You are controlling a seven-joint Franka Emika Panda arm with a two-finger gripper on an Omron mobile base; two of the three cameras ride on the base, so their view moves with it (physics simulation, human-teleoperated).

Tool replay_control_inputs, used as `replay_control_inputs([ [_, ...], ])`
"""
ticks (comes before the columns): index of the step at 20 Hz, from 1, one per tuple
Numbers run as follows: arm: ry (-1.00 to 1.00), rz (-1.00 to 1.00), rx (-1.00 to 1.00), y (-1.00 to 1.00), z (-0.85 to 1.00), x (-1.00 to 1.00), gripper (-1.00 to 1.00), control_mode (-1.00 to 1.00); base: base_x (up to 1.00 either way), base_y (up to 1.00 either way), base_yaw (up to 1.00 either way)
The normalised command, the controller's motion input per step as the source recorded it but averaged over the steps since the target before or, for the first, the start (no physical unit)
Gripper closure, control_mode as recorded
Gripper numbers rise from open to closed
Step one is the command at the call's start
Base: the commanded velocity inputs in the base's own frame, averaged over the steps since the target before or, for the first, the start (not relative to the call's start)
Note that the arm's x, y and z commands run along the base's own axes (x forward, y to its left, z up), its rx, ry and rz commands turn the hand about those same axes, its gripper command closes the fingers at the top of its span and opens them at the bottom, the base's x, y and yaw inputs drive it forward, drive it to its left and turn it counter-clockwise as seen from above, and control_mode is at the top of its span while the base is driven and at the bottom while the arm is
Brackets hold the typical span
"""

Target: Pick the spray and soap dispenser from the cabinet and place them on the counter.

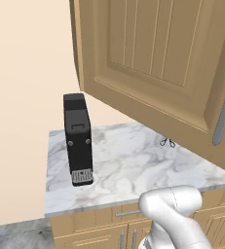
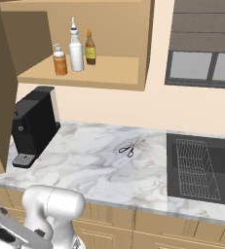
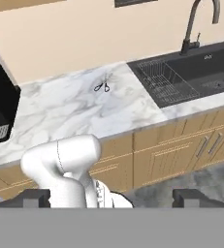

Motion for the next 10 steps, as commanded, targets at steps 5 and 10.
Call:
replay_control_inputs([
  [5, 0.22, 0.12, 0.27, -0.4, 0.0, 0.31, -1.0, -1.0, 0.0, 0.0, 0.0],
  [10, 0.12, 0.04, 0.4, -0.58, -0.01, 0.35, -1.0, -1.0, 0.0, 0.0, 0.0],
])
